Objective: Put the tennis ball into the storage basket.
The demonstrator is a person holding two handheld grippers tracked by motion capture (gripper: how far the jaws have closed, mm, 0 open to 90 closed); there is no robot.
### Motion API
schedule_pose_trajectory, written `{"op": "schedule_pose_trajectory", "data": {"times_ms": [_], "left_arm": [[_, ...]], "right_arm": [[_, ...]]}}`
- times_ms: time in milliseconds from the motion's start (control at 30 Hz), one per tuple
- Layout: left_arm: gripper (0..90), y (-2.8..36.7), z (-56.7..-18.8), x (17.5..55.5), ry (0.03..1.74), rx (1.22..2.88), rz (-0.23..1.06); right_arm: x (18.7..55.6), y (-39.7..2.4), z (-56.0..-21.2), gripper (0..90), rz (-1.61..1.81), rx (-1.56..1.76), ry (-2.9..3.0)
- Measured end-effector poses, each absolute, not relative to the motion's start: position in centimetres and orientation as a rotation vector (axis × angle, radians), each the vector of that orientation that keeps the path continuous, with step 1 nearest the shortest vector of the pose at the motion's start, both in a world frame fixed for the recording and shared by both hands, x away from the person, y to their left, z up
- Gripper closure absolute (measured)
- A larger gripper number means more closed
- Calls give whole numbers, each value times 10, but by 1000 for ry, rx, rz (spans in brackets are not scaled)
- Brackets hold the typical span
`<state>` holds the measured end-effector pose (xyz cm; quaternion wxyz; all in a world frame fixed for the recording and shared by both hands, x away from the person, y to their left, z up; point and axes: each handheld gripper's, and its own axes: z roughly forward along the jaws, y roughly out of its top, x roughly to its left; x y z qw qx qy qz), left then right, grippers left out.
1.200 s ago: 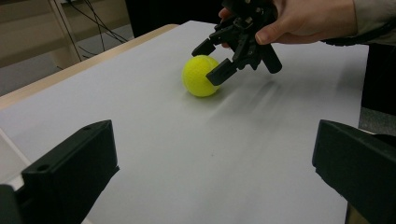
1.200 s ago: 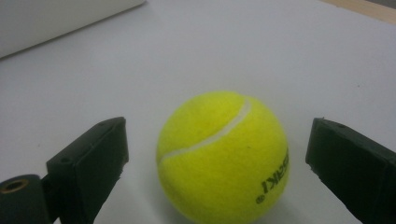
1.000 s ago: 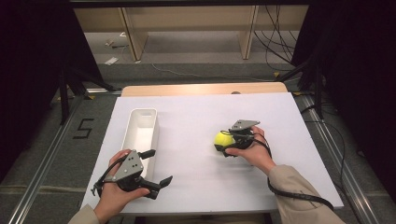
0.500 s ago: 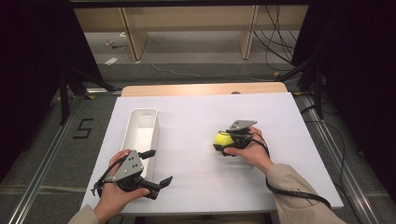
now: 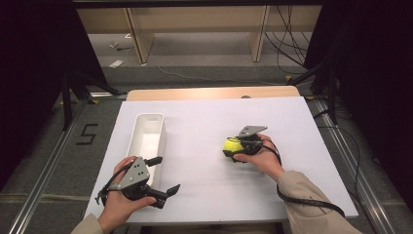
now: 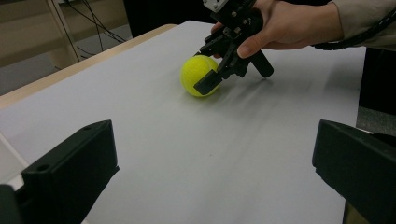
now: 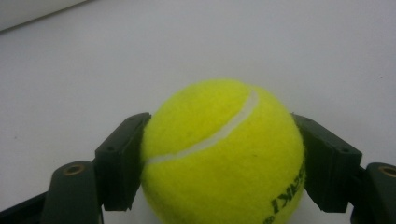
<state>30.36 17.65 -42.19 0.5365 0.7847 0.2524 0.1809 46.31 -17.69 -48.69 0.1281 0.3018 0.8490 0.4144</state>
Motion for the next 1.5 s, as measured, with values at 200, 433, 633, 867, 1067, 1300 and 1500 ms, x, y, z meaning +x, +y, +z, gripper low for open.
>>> {"op": "schedule_pose_trajectory", "data": {"times_ms": [200,433,633,867,1067,1300,1500], "left_arm": [[0,176,-422,304,601,1867,430],[0,176,-422,303,601,1864,429],[0,176,-422,303,601,1863,429],[0,176,-422,303,600,1862,429],[0,176,-422,303,600,1863,429],[0,177,-421,303,600,1864,428],[0,176,-422,303,599,1863,429]], "right_arm": [[463,-177,-486,265,1202,875,2472],[463,-178,-480,268,1229,881,2441],[463,-180,-476,268,1243,884,2426],[462,-181,-471,268,1259,887,2406],[462,-182,-469,269,1267,884,2397],[462,-182,-466,269,1275,887,2382],[462,-182,-463,269,1284,879,2371]]}}
